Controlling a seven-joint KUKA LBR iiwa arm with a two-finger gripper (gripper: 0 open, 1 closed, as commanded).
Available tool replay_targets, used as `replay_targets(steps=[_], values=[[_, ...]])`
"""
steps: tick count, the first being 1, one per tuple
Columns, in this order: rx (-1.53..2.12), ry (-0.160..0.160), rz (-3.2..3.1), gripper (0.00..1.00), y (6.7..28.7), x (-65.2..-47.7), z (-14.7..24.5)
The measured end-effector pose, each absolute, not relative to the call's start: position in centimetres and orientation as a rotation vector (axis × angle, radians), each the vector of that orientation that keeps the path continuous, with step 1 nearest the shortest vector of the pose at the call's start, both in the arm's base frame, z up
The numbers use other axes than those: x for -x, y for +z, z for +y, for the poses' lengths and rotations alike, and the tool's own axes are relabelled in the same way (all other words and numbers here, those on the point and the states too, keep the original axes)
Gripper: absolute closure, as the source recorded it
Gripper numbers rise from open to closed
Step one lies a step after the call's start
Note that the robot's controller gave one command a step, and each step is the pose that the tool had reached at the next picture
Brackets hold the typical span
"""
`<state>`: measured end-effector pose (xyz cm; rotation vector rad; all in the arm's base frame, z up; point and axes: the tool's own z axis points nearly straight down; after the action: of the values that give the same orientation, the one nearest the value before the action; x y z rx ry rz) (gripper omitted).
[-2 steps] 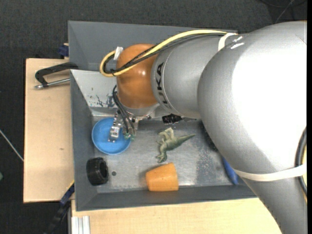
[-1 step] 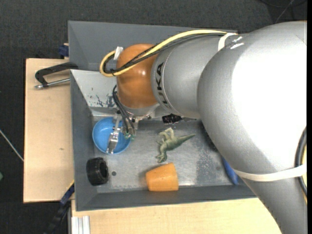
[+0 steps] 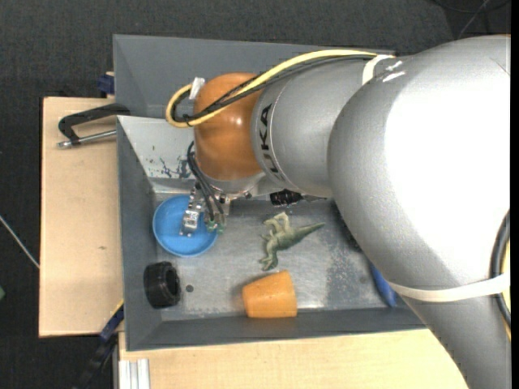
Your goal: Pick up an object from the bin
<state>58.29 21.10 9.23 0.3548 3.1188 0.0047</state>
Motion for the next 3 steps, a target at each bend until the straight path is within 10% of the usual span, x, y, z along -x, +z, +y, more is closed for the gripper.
replay_targets(steps=[1, 2, 3], values=[[-0.355, 0.005, 3.118, 0.00, 9.24, -58.30, 21.11], [-0.355, 0.005, 3.119, 1.00, 9.23, -58.29, 21.11], [-0.355, 0.005, 3.118, 0.00, 9.24, -58.30, 21.11]])
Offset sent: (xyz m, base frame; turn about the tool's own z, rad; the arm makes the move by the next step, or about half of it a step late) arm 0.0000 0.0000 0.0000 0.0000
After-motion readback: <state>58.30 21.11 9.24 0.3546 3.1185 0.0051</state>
